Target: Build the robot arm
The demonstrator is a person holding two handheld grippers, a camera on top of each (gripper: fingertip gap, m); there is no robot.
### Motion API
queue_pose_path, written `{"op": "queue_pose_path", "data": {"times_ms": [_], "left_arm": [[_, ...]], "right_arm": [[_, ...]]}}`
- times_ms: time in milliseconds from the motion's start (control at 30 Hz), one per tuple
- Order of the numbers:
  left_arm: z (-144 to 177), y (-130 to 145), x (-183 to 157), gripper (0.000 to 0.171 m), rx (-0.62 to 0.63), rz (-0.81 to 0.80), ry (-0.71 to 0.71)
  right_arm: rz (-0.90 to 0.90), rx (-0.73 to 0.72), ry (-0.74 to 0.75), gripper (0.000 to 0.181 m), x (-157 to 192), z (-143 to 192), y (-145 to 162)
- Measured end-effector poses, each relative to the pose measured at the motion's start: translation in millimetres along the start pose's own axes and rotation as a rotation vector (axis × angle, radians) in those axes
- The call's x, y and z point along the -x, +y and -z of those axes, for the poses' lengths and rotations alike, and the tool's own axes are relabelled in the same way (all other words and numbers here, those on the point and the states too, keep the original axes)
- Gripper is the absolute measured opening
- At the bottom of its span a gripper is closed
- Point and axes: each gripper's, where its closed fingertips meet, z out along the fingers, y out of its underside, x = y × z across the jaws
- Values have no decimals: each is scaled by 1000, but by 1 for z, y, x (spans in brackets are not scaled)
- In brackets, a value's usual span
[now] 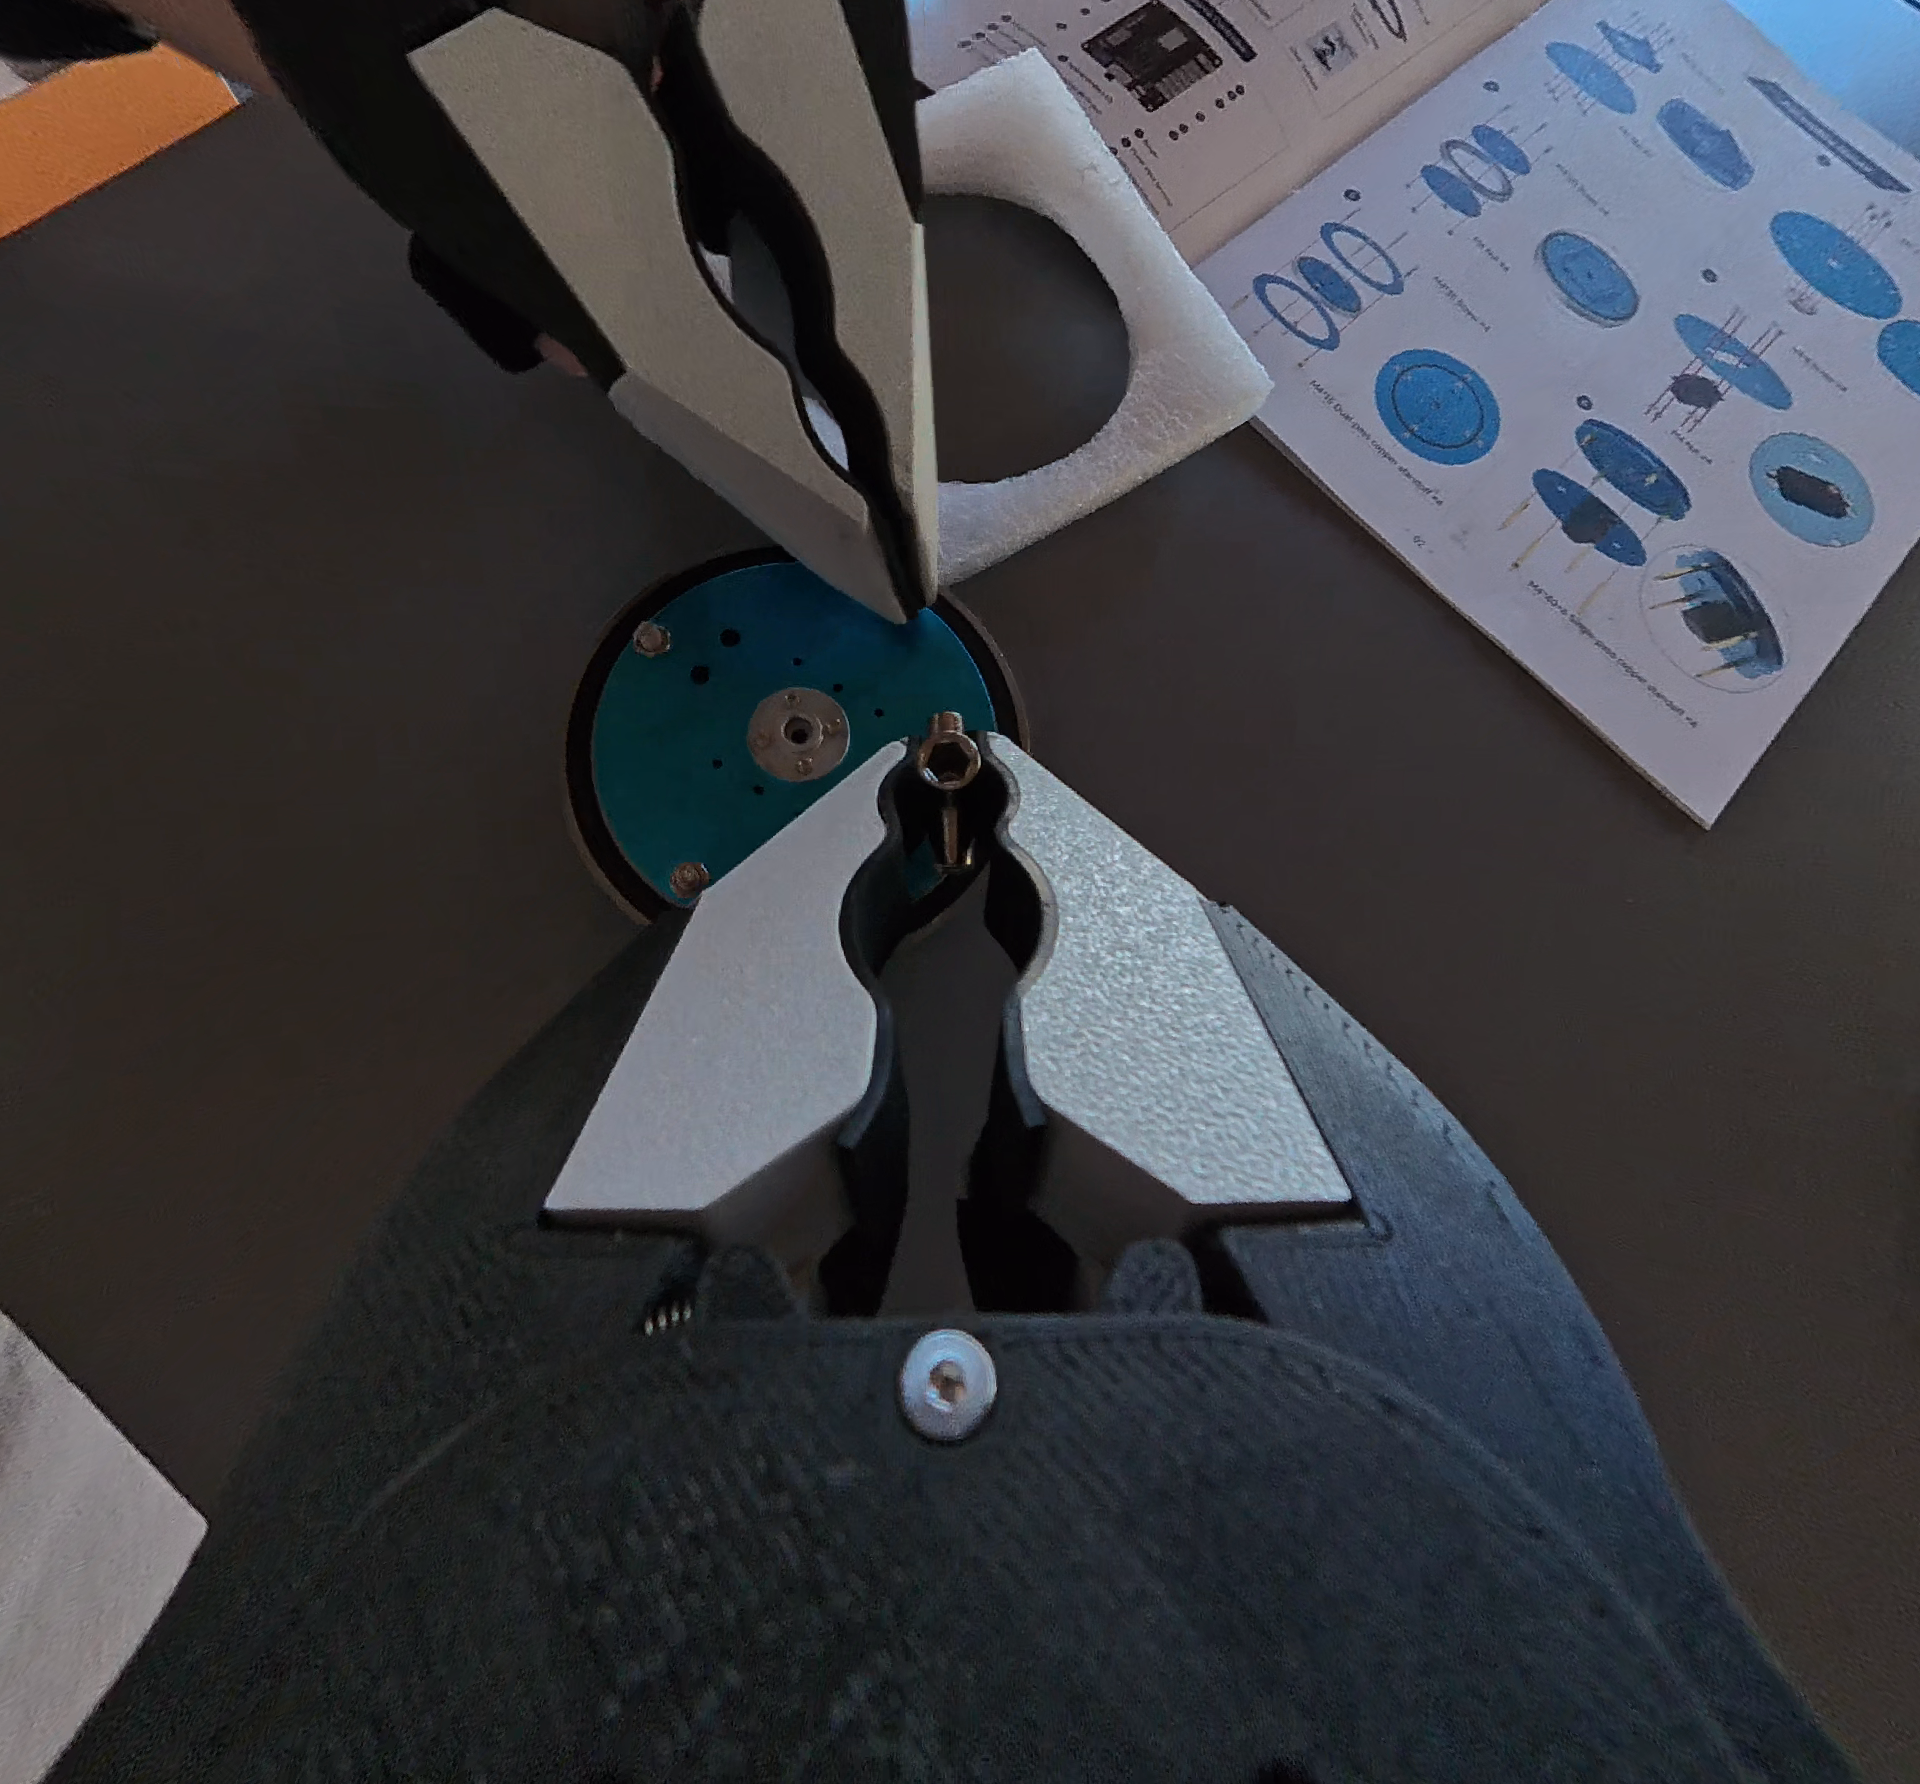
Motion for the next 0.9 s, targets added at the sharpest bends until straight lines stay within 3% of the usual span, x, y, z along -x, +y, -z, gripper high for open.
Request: {"op": "queue_pose_path", "data": {"times_ms": [567, 800, 900], "left_arm": [[6, 3, -45, 0, -53, 173, -212], [-11, -11, -68, 0, -109, 208, -188], [-25, -22, -83, 0, -146, 238, -95]], "right_arm": [[-21, 28, 9, 8, 6, -6, -5], [7, 36, 2, 8, 13, -7, -6], [11, 34, 4, 7, 13, -7, -6]]}}
